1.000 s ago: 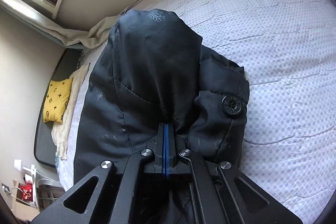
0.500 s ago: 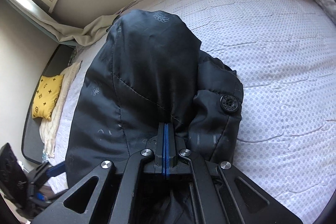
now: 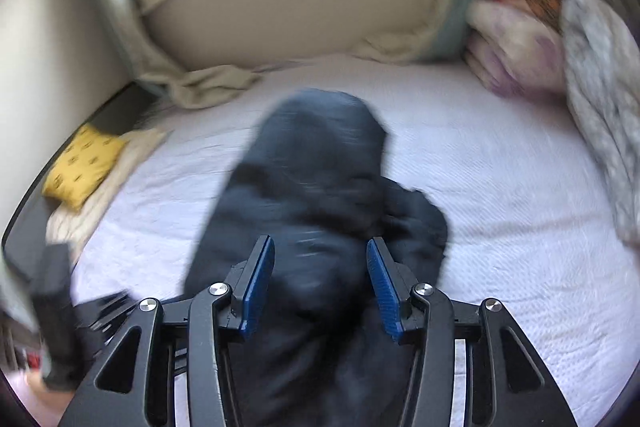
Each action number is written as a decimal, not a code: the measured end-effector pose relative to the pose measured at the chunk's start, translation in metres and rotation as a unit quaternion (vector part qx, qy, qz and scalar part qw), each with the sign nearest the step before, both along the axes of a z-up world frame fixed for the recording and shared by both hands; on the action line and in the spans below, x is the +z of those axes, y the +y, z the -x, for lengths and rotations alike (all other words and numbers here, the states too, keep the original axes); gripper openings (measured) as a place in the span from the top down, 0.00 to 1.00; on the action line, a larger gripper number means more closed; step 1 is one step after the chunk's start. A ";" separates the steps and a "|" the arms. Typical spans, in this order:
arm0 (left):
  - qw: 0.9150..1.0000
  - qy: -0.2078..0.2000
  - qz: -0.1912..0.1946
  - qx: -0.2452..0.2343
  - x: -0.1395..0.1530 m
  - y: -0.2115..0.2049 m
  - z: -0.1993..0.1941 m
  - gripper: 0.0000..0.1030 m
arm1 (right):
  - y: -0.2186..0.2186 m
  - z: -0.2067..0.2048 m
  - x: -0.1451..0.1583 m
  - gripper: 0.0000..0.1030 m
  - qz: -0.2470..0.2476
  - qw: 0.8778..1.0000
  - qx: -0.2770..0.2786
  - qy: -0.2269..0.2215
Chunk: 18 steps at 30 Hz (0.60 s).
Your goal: Fold large clothes
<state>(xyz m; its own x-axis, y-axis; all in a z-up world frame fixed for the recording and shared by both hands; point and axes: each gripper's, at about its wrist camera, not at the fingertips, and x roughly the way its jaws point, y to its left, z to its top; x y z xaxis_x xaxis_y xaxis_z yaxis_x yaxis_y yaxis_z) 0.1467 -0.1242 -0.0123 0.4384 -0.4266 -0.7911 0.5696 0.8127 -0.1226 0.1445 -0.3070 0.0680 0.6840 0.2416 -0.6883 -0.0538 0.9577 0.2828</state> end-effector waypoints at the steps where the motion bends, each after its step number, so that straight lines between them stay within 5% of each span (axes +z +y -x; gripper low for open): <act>1: 1.000 -0.002 -0.003 0.002 0.000 -0.001 0.001 0.31 | 0.010 0.002 0.000 0.56 0.005 1.000 0.017 0.000; 3: 1.000 -0.004 -0.003 0.003 0.000 -0.002 0.003 0.31 | 0.035 0.007 -0.005 0.57 0.045 0.998 0.040 0.007; 6: 1.000 -0.002 0.000 0.005 0.000 -0.001 0.003 0.30 | 0.055 0.006 -0.023 0.74 0.107 0.992 0.049 0.039; 10: 1.000 -0.005 -0.007 -0.003 -0.005 -0.003 0.006 0.27 | 0.050 0.001 -0.055 0.79 0.106 0.990 0.033 0.084; 18: 1.000 -0.010 -0.017 -0.004 -0.017 -0.008 0.004 0.21 | 0.032 0.000 -0.090 0.82 0.081 0.992 0.019 0.099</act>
<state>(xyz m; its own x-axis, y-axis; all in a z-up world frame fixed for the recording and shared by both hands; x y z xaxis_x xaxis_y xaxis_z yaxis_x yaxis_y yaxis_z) 0.1426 -0.1319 -0.0296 0.4505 -0.4030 -0.7967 0.5786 0.8114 -0.0833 0.1449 -0.2754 -0.0224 0.5248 0.1397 -0.8397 -0.0492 0.9898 0.1340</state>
